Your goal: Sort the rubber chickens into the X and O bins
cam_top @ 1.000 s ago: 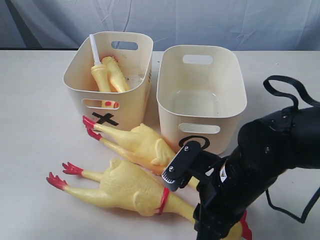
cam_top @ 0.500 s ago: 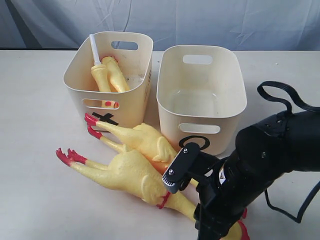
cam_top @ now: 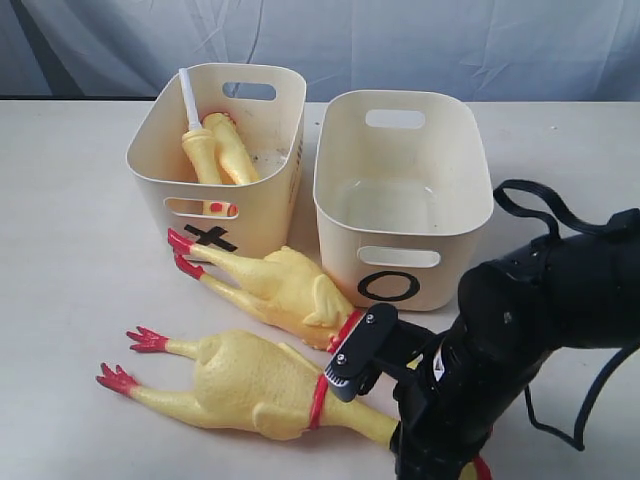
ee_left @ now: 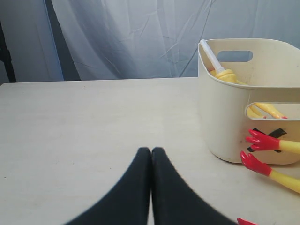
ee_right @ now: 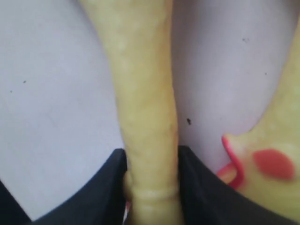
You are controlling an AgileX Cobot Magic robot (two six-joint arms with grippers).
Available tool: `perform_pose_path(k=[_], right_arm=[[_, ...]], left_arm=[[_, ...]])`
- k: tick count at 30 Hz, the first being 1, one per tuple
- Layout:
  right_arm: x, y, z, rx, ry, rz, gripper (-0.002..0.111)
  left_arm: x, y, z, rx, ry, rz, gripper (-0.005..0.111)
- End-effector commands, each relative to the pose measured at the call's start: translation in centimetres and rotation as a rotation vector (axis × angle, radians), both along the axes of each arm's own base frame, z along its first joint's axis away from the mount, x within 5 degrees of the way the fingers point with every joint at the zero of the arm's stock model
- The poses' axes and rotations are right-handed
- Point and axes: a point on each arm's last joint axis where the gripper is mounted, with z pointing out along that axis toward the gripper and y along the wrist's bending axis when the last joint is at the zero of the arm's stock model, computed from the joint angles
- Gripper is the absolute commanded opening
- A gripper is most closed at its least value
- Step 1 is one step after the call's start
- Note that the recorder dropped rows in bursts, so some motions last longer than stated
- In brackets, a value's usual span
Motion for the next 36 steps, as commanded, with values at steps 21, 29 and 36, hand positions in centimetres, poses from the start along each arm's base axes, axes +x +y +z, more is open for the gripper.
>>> perform_pose_path(k=[21,29,36], right_arm=[[-3.9,2.6,10.8,0.464,0.346,0.118,0.027],[-1.8,4.5,21.9,0.87,-0.064,0.165,0.027],[1.8,3.8,28.7,1.042,-0.579,-0.087,0.027]], left_arm=[[0.0,0.0,0.2,0.0,-0.013,-0.004,0.0],[0.0,0.0,0.2,0.0,-0.013,-0.004,0.0],[0.0,0.0,0.2,0.0,-0.013,-0.004,0.0]])
